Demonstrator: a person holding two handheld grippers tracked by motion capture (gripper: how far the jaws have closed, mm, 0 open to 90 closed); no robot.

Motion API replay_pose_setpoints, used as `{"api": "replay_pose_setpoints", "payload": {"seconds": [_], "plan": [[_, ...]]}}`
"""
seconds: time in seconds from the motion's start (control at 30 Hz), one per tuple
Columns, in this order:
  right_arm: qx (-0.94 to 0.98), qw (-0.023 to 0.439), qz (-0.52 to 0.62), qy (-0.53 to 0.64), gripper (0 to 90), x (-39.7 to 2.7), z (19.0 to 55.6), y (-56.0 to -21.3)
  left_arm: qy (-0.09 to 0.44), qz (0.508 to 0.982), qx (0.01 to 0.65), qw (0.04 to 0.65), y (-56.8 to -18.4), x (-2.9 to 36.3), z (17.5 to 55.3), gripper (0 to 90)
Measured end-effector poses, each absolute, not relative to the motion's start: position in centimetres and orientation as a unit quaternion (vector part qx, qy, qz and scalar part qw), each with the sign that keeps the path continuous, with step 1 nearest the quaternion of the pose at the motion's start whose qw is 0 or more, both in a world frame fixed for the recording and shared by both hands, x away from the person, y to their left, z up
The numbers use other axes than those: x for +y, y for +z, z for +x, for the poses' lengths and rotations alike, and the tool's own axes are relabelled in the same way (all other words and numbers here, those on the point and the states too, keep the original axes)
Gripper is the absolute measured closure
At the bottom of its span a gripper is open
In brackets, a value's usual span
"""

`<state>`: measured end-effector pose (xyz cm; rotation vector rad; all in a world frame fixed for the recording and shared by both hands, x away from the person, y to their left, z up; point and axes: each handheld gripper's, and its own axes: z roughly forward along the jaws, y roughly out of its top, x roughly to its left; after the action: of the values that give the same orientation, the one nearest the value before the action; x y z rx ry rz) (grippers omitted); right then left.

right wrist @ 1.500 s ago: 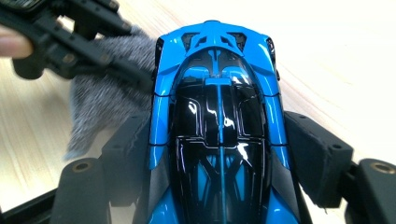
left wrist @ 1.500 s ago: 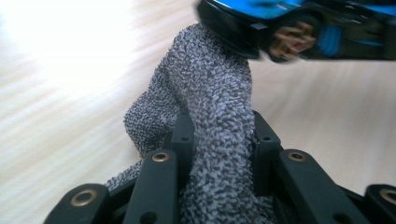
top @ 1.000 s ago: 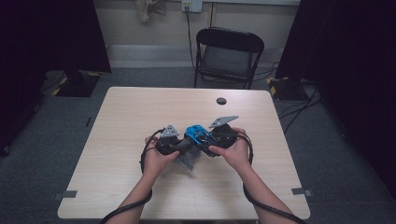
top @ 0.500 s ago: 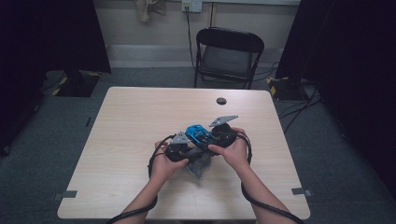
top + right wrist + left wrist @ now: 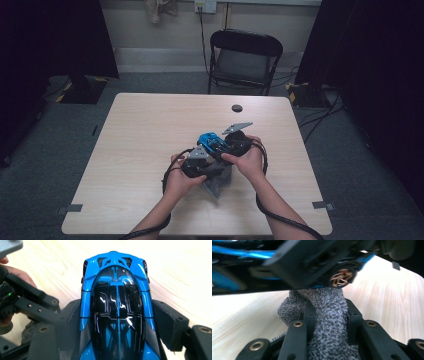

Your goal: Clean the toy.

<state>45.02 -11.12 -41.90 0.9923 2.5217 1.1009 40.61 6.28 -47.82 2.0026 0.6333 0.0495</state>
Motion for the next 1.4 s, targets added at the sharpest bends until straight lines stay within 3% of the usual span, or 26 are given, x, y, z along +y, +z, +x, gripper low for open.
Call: {"api": "replay_pose_setpoints", "payload": {"seconds": [0.23,0.43,0.7,0.93,1.4], "plan": [[0.854,0.109,0.348,0.371,28.2,-11.3,45.2,-42.0,0.002,0.838,0.234,0.493,-47.8,5.1,39.6,69.3],[0.849,0.109,0.354,0.376,28.2,-12.0,45.1,-42.1,0.011,0.846,0.239,0.477,-47.8,6.2,39.7,69.4],[0.848,0.111,0.350,0.382,28.2,-12.7,44.4,-41.2,0.083,0.834,0.309,0.450,-46.9,10.7,42.2,69.4],[0.853,0.110,0.336,0.384,28.2,-12.7,43.3,-41.0,0.116,0.814,0.361,0.440,-46.6,13.2,44.1,69.5],[0.854,0.115,0.328,0.387,28.2,-12.1,42.9,-40.6,0.107,0.815,0.321,0.470,-45.8,9.8,43.7,69.5]]}}
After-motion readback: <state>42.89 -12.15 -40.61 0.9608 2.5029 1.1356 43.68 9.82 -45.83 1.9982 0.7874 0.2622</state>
